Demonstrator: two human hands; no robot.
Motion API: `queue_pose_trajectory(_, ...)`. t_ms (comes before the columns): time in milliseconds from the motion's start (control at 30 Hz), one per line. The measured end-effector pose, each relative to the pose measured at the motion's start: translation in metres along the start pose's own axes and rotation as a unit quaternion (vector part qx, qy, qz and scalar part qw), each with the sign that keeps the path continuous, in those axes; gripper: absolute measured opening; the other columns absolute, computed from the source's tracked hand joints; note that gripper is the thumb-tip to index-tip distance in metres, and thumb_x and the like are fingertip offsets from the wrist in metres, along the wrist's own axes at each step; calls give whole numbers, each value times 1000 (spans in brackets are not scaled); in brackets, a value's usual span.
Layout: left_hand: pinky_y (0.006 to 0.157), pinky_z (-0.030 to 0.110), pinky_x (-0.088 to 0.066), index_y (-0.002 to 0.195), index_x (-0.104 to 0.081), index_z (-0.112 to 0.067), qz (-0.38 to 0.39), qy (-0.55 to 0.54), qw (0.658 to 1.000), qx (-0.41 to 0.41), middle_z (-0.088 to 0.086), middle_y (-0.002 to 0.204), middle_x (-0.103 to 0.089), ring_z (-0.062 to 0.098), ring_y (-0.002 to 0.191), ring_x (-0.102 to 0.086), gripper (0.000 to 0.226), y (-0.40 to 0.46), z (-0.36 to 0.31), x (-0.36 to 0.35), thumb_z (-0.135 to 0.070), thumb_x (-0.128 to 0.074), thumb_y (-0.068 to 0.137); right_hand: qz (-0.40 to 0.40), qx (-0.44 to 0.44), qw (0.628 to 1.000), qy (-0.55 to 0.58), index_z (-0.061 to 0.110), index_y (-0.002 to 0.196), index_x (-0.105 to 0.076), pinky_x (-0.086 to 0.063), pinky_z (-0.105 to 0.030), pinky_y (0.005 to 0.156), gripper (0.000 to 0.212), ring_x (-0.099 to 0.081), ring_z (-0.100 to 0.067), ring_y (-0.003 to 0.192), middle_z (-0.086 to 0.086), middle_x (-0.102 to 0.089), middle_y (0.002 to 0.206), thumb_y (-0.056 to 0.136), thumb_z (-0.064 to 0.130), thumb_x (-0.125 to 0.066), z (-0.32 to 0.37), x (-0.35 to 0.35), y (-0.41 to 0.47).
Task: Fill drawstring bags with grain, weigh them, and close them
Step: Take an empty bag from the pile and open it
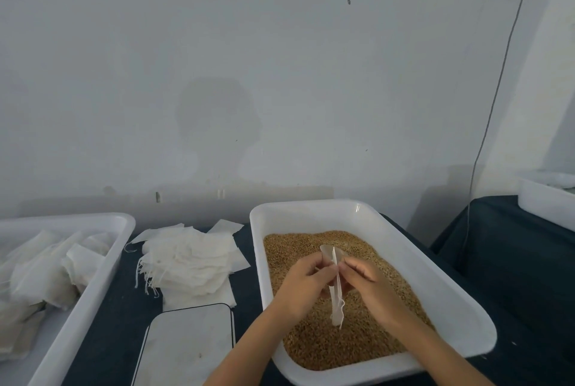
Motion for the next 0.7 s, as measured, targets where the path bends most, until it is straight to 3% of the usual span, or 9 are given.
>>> queue_pose_trajectory(100, 81, 46, -51, 80, -54, -5, 5, 15, 1000, -18, 15, 82, -60, 25, 79, -60, 14, -1, -1, 0, -9, -53, 93, -3, -2, 1000, 4, -4, 89, -63, -51, -42, 74, 34, -61, -32, 76, -28, -63, 83, 97, 21, -43, -1, 0, 0)
queue_pose_trajectory(200, 80, 45, -51, 80, -54, -4, 10, 14, 999, -39, 19, 84, -59, 25, 78, -59, 15, -1, -2, 1, -9, -51, 95, -2, -11, 1000, 29, 1, 85, -65, -52, -27, 69, 39, -61, -18, 70, -10, -64, 72, 89, 34, -44, 3, 0, -2)
queue_pose_trajectory(333, 81, 42, -50, 82, -58, -8, 7, 35, 998, -53, 15, 86, -63, 24, 80, -61, 15, 0, 0, 2, -10, -51, 95, 6, 4, 1000, 26, -8, 89, -61, -51, -36, 73, 46, -57, -24, 71, -17, -59, 75, 85, 36, -50, 7, -1, -2)
queue_pose_trajectory(433, 82, 46, -49, 80, -59, -10, 0, 58, 997, -42, 13, 86, -63, 27, 83, -61, 14, 2, 3, 2, -9, -53, 93, -4, -2, 1000, 2, -12, 90, -60, -50, -40, 71, 33, -57, -27, 71, -23, -59, 77, 93, 20, -52, 2, 1, 1)
queue_pose_trajectory(500, 78, 46, -50, 76, -55, -9, -23, 82, 996, -36, 12, 80, -61, 25, 77, -59, 16, 1, 4, 2, -10, -54, 92, -16, -18, 999, -23, -12, 86, -59, -49, -37, 68, 26, -57, -25, 70, -15, -63, 75, 95, 11, -50, -4, 2, 2)
queue_pose_trajectory(600, 63, 31, -47, 74, -46, -17, -96, 197, 975, -45, -1, 68, -51, 9, 60, -46, 19, -1, 6, 2, -10, -55, 89, -47, -47, 992, -105, -3, 82, -62, -40, -30, 58, 23, -49, -20, 62, -7, -60, 70, 94, 13, -52, -12, 4, 3)
queue_pose_trajectory(700, 53, 27, -40, 91, -45, -20, -123, 280, 943, -128, -7, 65, -47, 5, 54, -40, 15, -3, 2, -1, -6, -51, 90, -67, -59, 987, -131, 7, 81, -65, -36, -25, 53, 20, -46, -14, 56, -4, -59, 65, 93, 19, -54, -13, 5, 3)
Point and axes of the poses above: each hand's wrist, its own y-axis towards the middle knuckle, its own x-axis out of the back of the hand, z = x × y, the point moved 2 cm from there along y, towards the middle knuckle
